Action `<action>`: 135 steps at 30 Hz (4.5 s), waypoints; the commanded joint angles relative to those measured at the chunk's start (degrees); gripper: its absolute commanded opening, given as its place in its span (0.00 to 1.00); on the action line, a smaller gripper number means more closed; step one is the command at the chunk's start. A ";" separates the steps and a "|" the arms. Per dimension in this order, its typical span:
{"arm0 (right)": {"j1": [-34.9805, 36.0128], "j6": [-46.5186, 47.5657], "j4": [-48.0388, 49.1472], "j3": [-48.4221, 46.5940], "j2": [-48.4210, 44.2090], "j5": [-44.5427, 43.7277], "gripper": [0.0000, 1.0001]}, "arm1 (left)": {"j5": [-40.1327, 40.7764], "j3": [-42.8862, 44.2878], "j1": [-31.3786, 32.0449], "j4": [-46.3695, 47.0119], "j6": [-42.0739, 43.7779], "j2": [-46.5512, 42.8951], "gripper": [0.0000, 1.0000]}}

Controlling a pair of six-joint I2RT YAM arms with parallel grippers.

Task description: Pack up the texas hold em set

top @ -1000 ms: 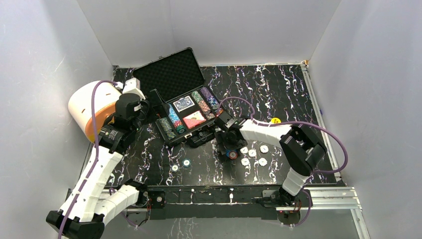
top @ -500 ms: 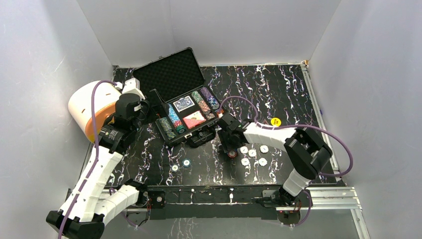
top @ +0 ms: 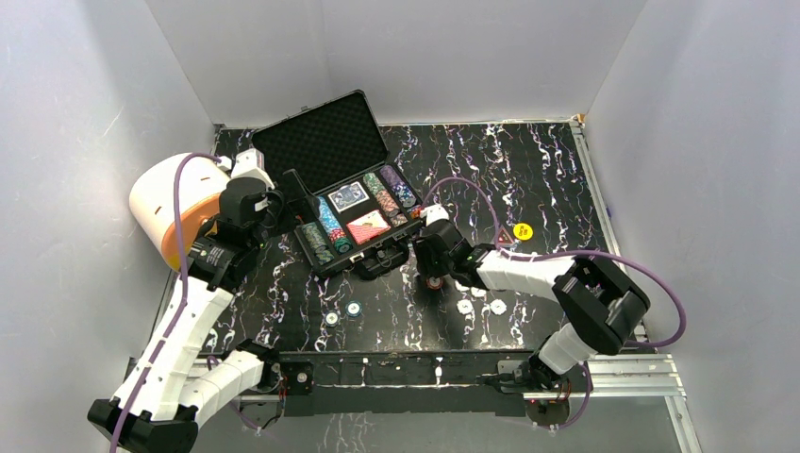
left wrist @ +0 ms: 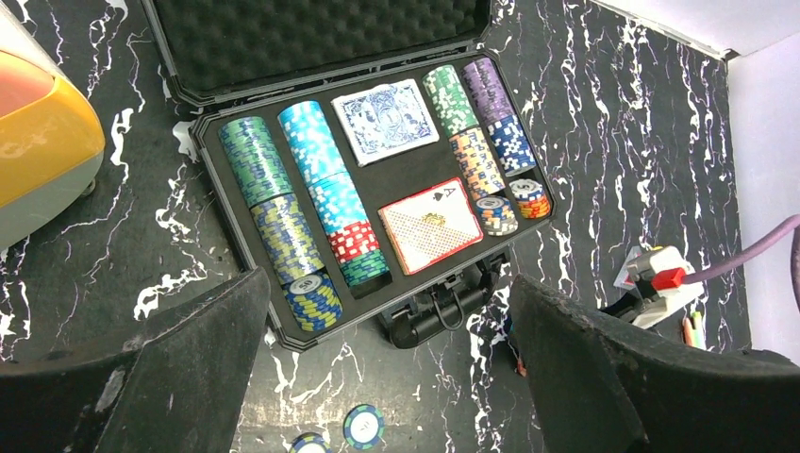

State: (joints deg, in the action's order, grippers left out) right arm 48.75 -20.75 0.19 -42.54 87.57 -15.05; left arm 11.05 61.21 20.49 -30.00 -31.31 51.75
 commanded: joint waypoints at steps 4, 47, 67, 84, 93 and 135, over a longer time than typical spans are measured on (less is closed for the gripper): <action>0.62 0.39 3.24 -6.38 -3.71 -3.73 0.50 | 2.10 0.53 0.12 0.17 0.85 -1.06 0.98; 1.21 7.51 -17.49 -79.54 47.15 1.86 0.52 | 11.12 3.75 0.08 -3.88 -2.46 -3.59 0.98; 1.25 8.30 -19.46 -79.67 48.82 0.46 0.61 | 10.63 2.51 0.13 -4.43 -2.90 -3.86 0.98; -1.17 5.65 -12.85 -61.10 25.37 3.15 0.85 | 4.44 4.56 0.07 -3.47 2.03 -3.07 0.98; -10.31 0.27 -16.34 -31.86 3.92 -10.15 0.85 | -8.50 2.49 0.08 1.47 4.32 -3.27 0.98; -33.01 6.64 -17.49 -10.08 8.24 5.36 0.88 | -5.80 1.79 0.10 4.42 5.38 0.20 0.98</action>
State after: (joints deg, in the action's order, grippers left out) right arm 14.61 -13.85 -12.01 -51.24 93.80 -8.51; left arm 4.12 61.98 20.49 -25.76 -26.17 52.66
